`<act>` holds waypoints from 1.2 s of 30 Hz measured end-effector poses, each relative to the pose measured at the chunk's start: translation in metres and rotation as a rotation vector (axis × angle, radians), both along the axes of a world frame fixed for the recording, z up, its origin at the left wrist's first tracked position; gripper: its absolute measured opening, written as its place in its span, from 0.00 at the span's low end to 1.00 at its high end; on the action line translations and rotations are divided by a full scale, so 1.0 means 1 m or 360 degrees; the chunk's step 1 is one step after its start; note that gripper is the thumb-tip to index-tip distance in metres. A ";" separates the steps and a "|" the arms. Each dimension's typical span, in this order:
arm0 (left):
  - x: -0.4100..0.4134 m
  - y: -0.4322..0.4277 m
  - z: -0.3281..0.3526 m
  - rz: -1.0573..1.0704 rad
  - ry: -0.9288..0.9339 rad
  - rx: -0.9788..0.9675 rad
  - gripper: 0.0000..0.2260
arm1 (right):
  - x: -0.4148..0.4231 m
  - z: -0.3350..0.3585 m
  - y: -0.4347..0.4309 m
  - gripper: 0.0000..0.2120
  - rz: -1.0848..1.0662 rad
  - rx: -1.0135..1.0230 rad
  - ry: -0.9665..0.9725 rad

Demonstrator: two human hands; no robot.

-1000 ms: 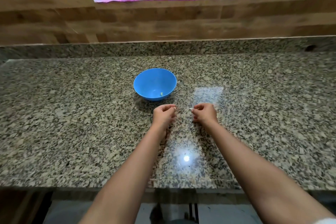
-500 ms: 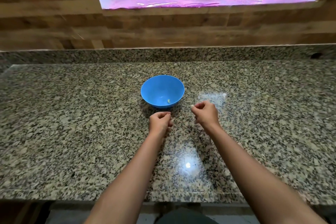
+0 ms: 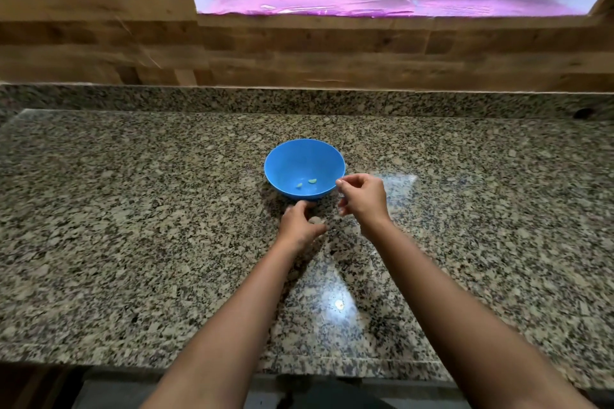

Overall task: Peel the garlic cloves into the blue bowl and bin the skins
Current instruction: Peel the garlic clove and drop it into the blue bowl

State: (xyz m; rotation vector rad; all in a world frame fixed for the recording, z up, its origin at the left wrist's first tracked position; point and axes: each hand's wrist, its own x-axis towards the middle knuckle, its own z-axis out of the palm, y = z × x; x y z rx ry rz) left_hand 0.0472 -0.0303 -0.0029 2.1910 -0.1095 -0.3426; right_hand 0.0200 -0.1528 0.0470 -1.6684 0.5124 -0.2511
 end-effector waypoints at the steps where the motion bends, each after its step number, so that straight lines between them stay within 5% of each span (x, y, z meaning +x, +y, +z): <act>1: -0.001 -0.001 0.001 -0.0077 -0.0041 0.0093 0.20 | -0.008 -0.004 -0.001 0.03 -0.0004 0.0020 0.0014; 4: -0.006 -0.002 0.003 -0.0140 -0.0063 0.0112 0.14 | -0.026 -0.015 -0.002 0.03 0.0065 0.0059 0.0092; 9: -0.015 0.003 0.003 -0.0051 0.0284 -0.0710 0.13 | -0.040 -0.020 -0.008 0.06 0.0400 -0.0148 0.0218; 19: -0.029 0.009 0.009 0.0131 0.0713 -0.1659 0.05 | -0.049 -0.013 -0.007 0.08 0.0480 -0.0116 0.0071; 32: -0.033 0.018 0.017 0.0061 0.0721 -0.1669 0.06 | -0.054 -0.017 0.011 0.11 0.0504 -0.1063 -0.0204; 36: -0.035 0.019 0.017 0.0046 0.0739 -0.1616 0.08 | -0.055 -0.022 0.012 0.09 0.0497 -0.1125 -0.0210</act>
